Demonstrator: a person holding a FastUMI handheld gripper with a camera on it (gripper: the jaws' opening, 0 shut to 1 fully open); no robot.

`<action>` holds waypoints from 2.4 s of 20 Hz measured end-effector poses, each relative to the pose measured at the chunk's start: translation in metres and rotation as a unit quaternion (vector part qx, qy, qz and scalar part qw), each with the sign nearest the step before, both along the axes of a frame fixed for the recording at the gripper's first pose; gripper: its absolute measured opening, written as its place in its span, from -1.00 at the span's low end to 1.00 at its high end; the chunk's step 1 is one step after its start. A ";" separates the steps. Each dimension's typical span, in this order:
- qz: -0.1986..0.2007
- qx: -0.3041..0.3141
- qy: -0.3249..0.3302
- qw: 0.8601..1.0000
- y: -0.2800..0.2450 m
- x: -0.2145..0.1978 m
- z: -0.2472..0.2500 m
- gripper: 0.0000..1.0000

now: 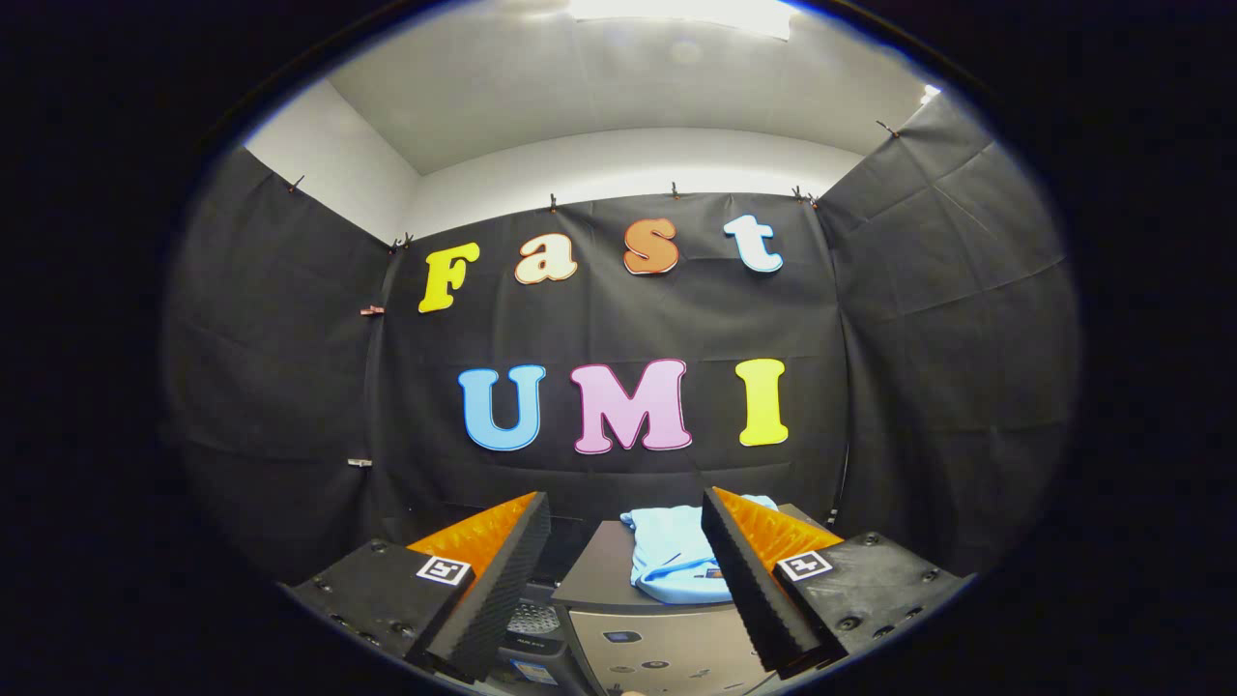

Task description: Put the clothes into the washing machine and then close the washing machine lid.

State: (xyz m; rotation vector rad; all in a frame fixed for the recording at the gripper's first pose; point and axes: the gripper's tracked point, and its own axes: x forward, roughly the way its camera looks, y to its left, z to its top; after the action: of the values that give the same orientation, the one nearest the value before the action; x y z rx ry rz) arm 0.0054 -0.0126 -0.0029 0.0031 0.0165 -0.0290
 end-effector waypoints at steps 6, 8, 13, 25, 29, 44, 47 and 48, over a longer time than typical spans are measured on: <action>-0.010 0.003 0.003 1.000 -0.010 0.004 -0.001 0.98; -0.013 0.002 0.003 1.000 -0.015 0.006 -0.001 0.98; -0.033 0.006 0.006 0.999 -0.037 0.018 -0.004 0.98; -0.056 0.022 0.047 0.997 -0.087 0.118 -0.023 0.98; -0.069 0.028 0.106 0.992 -0.112 0.163 -0.057 0.98; -0.108 0.017 0.330 0.938 -0.177 0.273 -0.188 0.97; -0.116 0.027 0.376 0.919 -0.189 0.292 -0.210 0.97; -0.120 0.030 0.399 0.909 -0.191 0.293 -0.220 0.97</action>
State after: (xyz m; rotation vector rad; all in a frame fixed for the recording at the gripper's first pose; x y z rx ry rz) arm 0.2981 -0.2037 -0.2229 0.0540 0.8404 -0.2750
